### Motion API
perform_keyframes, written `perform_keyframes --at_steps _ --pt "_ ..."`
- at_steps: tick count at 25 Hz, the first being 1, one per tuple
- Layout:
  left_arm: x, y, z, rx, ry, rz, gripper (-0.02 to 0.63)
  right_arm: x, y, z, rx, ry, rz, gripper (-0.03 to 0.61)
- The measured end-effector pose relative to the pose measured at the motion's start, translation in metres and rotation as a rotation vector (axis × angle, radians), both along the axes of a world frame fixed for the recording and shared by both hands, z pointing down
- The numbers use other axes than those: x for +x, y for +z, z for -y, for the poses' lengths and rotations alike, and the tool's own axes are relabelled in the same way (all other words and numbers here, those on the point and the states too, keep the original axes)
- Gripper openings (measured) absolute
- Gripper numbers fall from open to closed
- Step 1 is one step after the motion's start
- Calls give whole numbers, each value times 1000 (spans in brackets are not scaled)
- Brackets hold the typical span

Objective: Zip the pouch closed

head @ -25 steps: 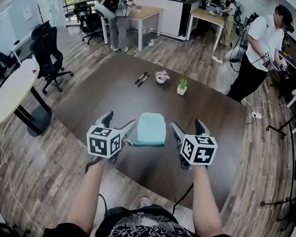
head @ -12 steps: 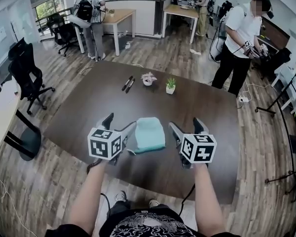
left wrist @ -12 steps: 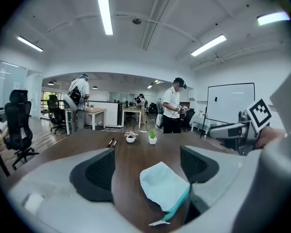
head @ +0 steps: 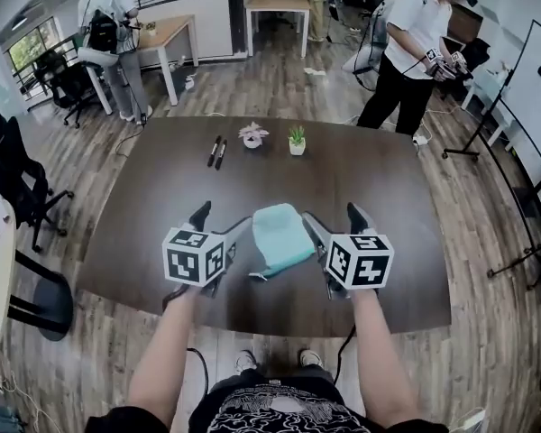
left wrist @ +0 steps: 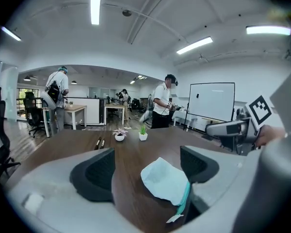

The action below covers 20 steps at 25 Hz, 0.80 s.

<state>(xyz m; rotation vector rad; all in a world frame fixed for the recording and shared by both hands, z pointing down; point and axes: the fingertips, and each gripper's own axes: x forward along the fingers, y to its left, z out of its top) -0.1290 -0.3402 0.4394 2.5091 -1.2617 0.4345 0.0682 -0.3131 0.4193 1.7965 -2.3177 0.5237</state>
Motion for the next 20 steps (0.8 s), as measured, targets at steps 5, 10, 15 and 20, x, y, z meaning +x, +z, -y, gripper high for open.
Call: perform_keyframes --at_steps 5,10,15,20 --pt "2 11 0 -18 93 -3 425 -10 5 -10 -10 75 21 425" --pt "6 23 -4 -34 175 8 425 -17 12 -20 -14 123 14 423" --pt "9 28 -8 -35 229 13 425 -27 18 -29 -19 129 14 423" --pt "12 38 -10 -50 276 22 425 -37 30 -36 -46 123 -1 398"
